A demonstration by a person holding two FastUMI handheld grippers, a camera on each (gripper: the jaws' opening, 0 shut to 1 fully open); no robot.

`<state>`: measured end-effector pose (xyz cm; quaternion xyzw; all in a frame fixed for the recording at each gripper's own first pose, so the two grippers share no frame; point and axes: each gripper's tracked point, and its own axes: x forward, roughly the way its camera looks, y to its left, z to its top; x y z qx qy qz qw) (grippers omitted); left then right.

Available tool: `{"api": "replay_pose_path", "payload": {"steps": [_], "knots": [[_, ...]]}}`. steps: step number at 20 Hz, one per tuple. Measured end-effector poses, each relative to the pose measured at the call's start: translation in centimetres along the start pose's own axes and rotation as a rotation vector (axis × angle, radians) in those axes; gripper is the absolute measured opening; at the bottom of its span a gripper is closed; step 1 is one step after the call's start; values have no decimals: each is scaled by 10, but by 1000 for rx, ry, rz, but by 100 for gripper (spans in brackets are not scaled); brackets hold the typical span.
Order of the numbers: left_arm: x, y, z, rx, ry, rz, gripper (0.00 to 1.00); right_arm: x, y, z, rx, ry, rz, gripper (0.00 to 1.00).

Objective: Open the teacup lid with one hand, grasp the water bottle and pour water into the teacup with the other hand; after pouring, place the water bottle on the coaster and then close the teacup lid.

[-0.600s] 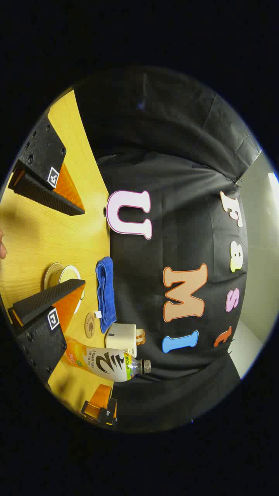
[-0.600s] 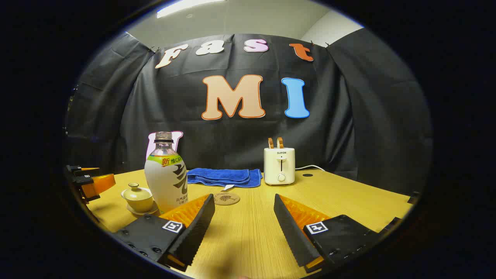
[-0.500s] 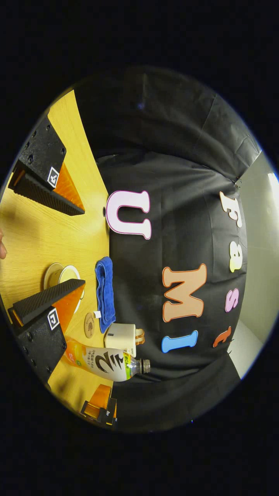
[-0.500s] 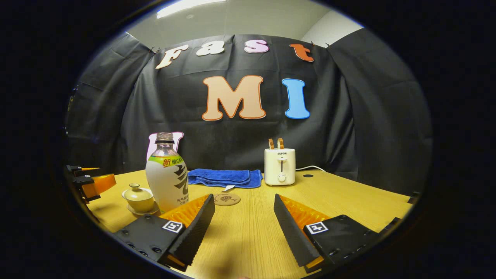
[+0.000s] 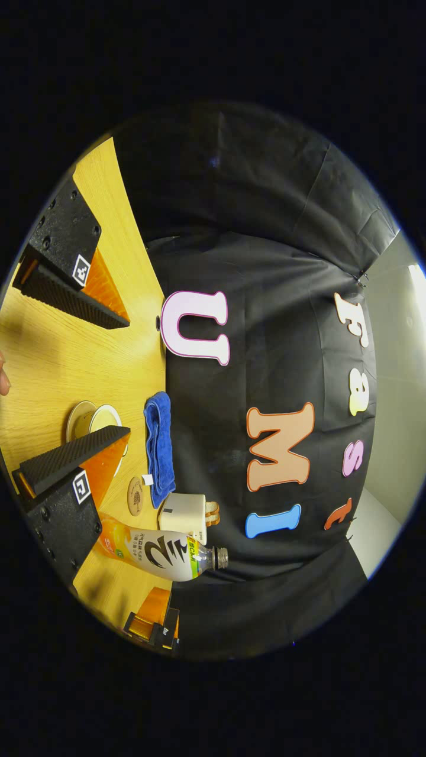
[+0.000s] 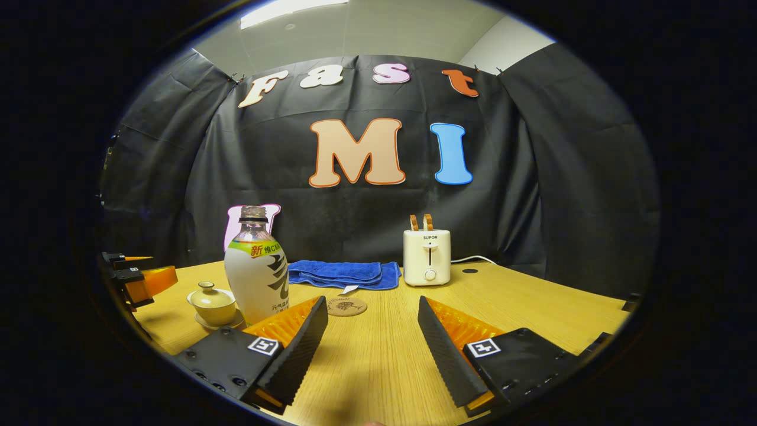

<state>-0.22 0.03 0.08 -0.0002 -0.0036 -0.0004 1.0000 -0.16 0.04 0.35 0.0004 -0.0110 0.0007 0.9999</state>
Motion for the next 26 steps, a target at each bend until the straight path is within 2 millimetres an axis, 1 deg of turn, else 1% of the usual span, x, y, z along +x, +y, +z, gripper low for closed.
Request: {"api": "replay_pose_path", "payload": {"steps": [5, 6, 7, 10, 13, 15, 17, 22, 24, 26], "knots": [[-1, 0, 1, -1, -17, 0, 96, -1, 0, 1, 0, -5, 0, 93], [-1, 0, 1, 0, -17, 0, 96, -1, 0, 1, 0, -5, 0, 99], [-1, -2, 2, -2, -20, -6, 96, -1, 0, 1, 0, -5, 0, 93], [-3, -6, 6, -3, -35, -39, 96, -1, 0, 2, 1, -9, -1, 93], [3, -15, 0, -10, -4, -80, 96, -2, 0, 3, 1, -17, -1, 93], [7, -27, -5, -34, 20, -114, 96, -3, 0, 5, 1, -24, -1, 93], [12, -34, -5, -36, 39, -129, 96, -4, 0, 6, 1, -29, -1, 93], [25, -50, 8, 6, 25, -160, 96, -3, 0, 6, 2, -25, -1, 93], [31, -62, 5, 17, 43, -195, 96, -3, 0, 5, 2, -22, -1, 93], [37, -68, -4, 22, 84, -211, 96, -3, 0, 5, 2, -22, -1, 93]]}}
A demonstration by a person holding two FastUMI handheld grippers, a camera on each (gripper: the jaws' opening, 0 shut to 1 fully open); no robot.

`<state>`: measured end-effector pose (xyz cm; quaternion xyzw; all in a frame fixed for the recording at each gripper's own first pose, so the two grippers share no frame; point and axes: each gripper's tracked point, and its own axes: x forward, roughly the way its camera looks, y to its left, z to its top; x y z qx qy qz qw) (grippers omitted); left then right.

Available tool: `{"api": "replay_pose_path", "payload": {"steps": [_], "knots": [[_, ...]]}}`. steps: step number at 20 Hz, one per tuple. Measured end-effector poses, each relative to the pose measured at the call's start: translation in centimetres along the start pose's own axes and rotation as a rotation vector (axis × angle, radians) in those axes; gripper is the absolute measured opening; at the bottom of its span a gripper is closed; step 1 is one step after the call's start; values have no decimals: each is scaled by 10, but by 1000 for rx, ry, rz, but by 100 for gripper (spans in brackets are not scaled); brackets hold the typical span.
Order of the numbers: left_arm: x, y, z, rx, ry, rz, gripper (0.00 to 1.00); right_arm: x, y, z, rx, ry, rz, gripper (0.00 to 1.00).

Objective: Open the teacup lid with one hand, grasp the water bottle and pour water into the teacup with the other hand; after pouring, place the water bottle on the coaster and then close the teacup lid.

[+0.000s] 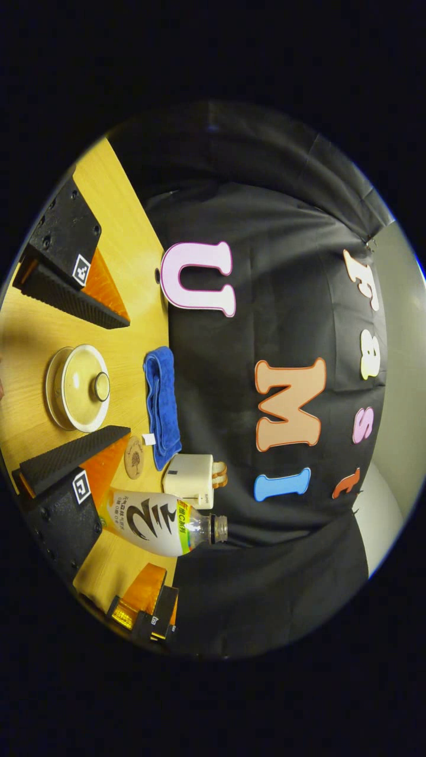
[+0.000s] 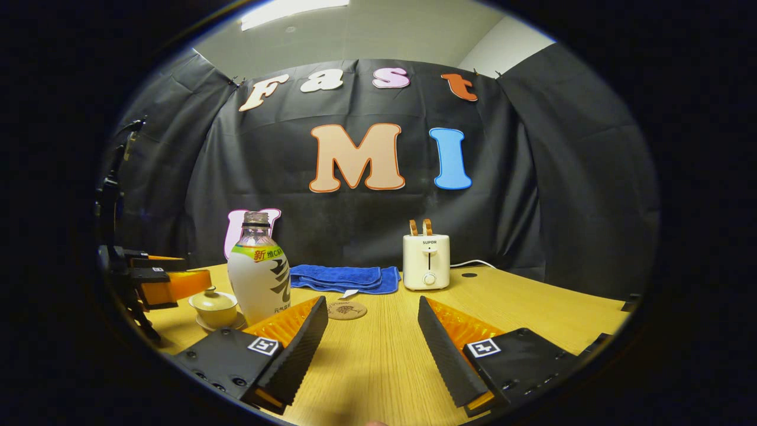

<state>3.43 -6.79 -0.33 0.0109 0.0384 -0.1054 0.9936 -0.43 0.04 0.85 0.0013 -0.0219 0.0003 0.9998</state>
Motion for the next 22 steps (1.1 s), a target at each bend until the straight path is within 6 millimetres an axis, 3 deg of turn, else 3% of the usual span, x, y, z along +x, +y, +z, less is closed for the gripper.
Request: {"api": "replay_pose_path", "payload": {"steps": [9, 11, 12, 22], "knots": [[21, -2, -22, -7, 96, -1, 94, 4, 2, -9, -1, 39, 8, 93], [24, -2, -30, -5, 130, -1, 89, 3, 5, -6, 0, 32, 20, 98], [26, -2, -36, -5, 149, -3, 84, 3, 6, -4, 1, 24, 22, 92], [31, -2, -32, 24, 151, -4, 69, 2, 8, -3, 1, 15, 31, 93]]}}
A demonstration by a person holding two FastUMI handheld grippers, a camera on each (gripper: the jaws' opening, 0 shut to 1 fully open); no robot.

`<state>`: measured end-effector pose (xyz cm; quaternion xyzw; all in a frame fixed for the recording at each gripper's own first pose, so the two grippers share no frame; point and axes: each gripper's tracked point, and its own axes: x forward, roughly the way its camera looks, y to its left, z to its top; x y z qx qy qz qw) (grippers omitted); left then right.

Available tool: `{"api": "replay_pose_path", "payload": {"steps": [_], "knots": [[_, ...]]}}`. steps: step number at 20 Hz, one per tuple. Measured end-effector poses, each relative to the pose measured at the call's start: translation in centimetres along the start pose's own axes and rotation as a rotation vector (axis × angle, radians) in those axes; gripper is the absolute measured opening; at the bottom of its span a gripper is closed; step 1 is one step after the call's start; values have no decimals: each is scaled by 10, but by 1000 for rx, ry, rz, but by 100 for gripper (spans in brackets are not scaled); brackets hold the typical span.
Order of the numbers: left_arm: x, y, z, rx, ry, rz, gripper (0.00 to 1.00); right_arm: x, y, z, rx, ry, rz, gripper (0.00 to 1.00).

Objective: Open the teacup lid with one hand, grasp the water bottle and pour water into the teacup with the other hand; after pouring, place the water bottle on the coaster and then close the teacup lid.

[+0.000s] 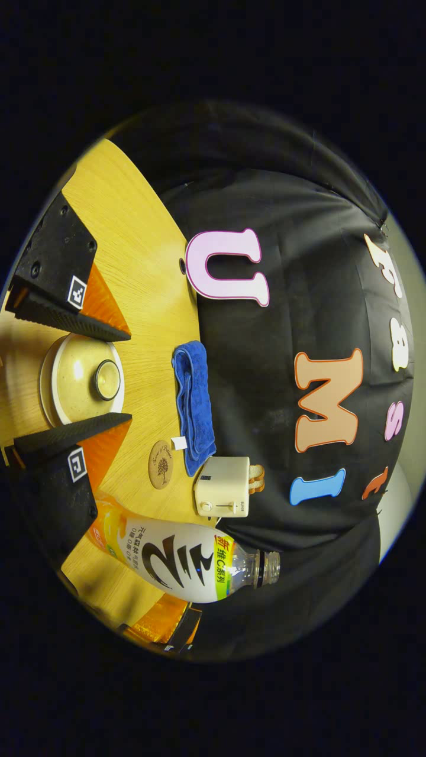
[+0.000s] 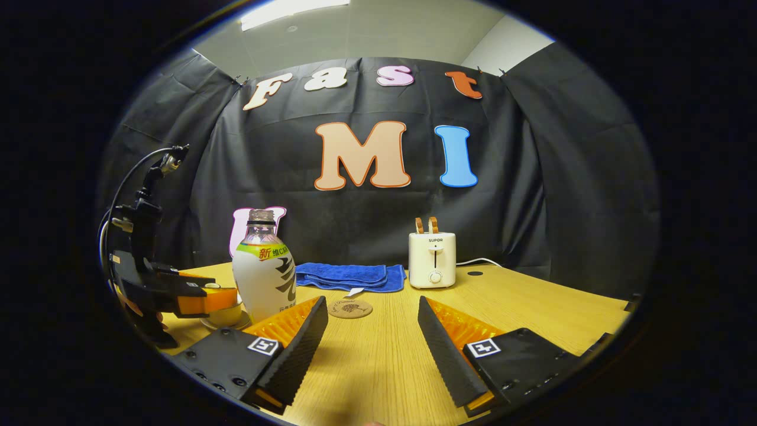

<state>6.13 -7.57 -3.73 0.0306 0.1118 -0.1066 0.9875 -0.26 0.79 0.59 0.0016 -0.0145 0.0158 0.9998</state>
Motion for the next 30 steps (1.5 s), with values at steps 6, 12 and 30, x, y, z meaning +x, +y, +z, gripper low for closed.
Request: {"api": "replay_pose_path", "payload": {"steps": [6, 12, 30], "knots": [[2, -2, 3, 16, -13, -3, 38, 0, 2, -1, 0, 5, 11, 93], [1, -3, 7, 0, -33, -13, 22, 1, 15, -8, 3, 40, 65, 98], [-43, 34, 23, -34, -93, 18, 21, -17, 93, -11, 16, 54, 269, 98]]}}
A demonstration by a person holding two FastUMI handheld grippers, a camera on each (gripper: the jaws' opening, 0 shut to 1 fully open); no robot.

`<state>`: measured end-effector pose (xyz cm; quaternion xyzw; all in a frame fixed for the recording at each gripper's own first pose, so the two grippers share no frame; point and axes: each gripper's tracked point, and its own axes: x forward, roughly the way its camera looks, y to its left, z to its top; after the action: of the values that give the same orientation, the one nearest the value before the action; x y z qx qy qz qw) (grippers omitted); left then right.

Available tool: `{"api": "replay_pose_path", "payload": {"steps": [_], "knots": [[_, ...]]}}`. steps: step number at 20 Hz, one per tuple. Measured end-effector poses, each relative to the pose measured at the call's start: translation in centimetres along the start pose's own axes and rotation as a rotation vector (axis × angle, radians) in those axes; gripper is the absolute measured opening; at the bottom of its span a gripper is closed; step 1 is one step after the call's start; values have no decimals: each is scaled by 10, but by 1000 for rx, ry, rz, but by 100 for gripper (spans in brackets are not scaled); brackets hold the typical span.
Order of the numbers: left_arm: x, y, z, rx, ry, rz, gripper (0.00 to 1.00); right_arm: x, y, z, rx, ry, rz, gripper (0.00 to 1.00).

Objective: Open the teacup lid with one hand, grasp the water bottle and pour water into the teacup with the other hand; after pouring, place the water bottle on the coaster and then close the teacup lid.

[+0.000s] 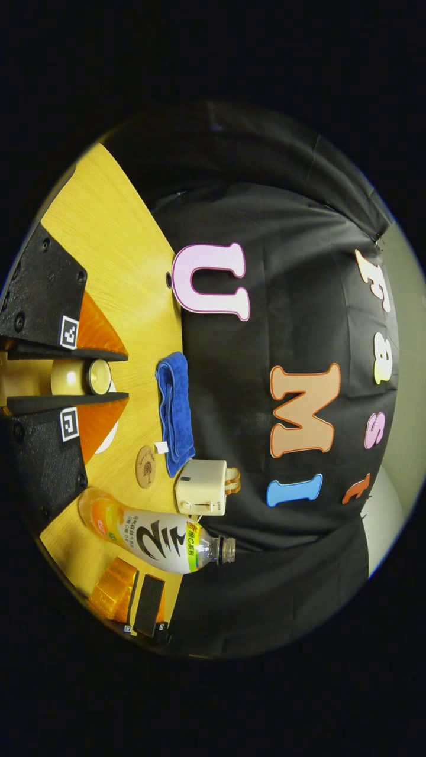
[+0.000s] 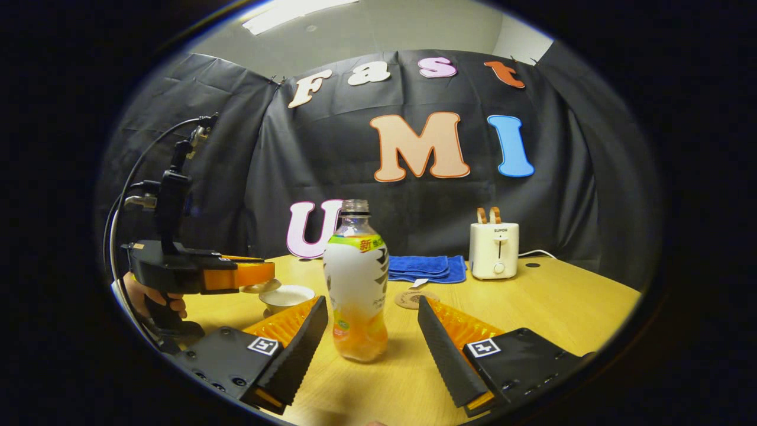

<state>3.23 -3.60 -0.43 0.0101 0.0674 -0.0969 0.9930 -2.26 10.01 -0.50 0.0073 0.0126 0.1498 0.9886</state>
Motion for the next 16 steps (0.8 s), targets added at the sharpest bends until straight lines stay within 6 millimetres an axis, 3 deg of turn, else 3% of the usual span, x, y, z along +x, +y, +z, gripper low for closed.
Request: {"api": "replay_pose_path", "payload": {"steps": [4, 6, 11, 13, 16], "knots": [[-12, 21, -1, -10, -4, 30, 21, 15, 8, -7, 3, 29, 12, 93], [-17, 32, -2, -16, -3, 51, 21, 22, 13, -7, 7, 34, 17, 100], [-27, 47, -5, -33, -5, 71, 21, 36, 23, -9, -1, 36, 19, 100], [-29, 51, -6, -39, -6, 77, 21, 40, 23, -9, -1, 40, 6, 93], [-34, 55, -7, -44, -9, 80, 21, 44, 19, -10, 1, 47, -18, 90]]}}
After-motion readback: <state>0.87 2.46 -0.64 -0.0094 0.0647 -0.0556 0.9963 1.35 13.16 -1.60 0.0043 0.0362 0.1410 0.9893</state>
